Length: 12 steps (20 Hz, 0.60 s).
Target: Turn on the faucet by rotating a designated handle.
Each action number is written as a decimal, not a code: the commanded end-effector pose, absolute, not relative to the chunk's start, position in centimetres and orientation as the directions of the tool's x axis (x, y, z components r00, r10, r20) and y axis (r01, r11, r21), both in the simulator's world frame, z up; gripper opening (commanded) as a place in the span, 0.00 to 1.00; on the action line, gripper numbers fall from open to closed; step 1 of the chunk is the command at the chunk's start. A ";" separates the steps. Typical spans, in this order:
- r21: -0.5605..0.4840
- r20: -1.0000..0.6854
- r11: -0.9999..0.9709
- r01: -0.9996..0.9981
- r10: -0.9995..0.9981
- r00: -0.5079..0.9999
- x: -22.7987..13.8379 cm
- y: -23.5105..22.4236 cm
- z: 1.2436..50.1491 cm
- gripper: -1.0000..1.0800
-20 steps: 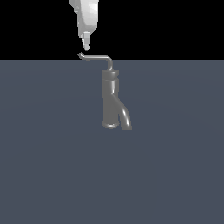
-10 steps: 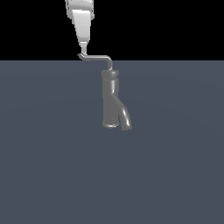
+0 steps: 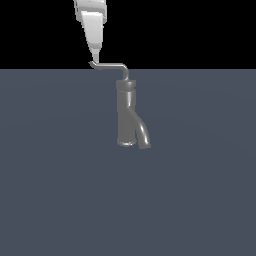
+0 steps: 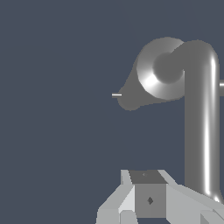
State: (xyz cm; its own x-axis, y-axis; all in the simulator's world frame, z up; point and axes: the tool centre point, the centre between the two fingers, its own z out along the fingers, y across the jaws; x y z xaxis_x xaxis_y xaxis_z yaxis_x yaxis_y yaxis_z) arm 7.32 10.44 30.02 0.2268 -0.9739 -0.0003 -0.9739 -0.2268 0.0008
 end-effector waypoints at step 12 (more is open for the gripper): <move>0.000 0.000 -0.227 -0.974 -0.974 0.227 3.9 9.9 30.0 0.00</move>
State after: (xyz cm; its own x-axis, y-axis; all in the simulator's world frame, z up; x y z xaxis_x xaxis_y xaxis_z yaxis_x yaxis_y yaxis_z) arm 4.62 9.97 30.04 0.2269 -0.9739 -0.0003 -0.9739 -0.2269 -0.0061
